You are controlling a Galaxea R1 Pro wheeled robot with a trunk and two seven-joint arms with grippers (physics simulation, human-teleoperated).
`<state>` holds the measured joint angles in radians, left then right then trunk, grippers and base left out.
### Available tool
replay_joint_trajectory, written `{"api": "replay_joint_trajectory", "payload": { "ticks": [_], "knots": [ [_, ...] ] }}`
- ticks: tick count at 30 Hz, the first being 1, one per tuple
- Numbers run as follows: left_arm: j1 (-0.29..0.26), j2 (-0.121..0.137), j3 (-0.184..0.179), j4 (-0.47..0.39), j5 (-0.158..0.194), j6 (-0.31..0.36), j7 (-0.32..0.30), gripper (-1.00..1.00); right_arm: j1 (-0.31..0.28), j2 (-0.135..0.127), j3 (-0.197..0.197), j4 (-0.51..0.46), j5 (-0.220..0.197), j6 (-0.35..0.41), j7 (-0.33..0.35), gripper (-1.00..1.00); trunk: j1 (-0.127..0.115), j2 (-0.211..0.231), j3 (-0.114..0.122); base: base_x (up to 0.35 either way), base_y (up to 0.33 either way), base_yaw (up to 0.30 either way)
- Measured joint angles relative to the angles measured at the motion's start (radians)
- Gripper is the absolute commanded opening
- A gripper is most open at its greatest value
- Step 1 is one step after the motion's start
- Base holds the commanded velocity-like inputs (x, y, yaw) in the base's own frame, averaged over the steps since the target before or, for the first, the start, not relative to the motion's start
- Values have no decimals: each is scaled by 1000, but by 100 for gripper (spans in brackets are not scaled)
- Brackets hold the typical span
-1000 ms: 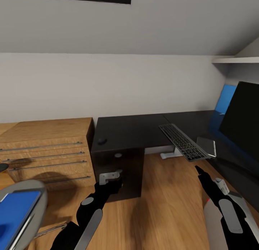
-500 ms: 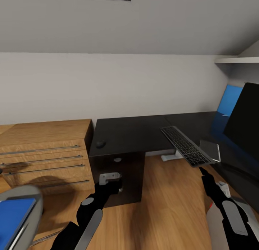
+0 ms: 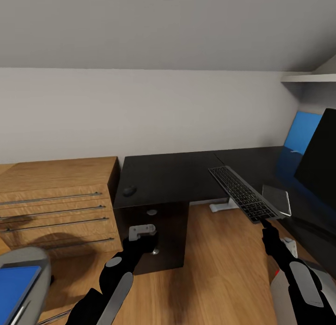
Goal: In the bedroom, organize the workspace by keeping the computer under the desk, ensuring the monitor is on the desk, placing the keyboard on the desk next to the monitor, placing the mouse on the desk next to the keyboard, moving the folder from the swivel chair onto the desk next to the mouse, stacking the notebook on top of the folder with the pen on top of the notebook, and positioning the swivel chair next to the desk.
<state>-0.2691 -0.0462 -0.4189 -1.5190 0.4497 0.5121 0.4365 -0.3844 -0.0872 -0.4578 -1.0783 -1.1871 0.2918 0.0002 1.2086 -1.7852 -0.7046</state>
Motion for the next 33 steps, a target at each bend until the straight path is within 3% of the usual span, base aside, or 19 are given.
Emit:
{"api": "replay_joint_trajectory", "payload": {
  "ticks": [23, 24, 33],
  "knots": [
    [0, 2, 0, 17, -1, 0, 1, 100, 0, 1, 1, 0, -8, -1, 1, 100, 0, 0, 0, 122, 0, 0],
    [0, 2, 0, 18, -1, 0, 1, 100, 0, 1, 1, 0, -8, -1, 1, -100, 0, 0, 0, 27, 0, 0],
    [0, 2, 0, 23, -1, 0, 2, 100, 0, 2, 4, -3, -7, -2, 1, -100, 0, 0, 0, 6, 0, 0]
  ]
}}
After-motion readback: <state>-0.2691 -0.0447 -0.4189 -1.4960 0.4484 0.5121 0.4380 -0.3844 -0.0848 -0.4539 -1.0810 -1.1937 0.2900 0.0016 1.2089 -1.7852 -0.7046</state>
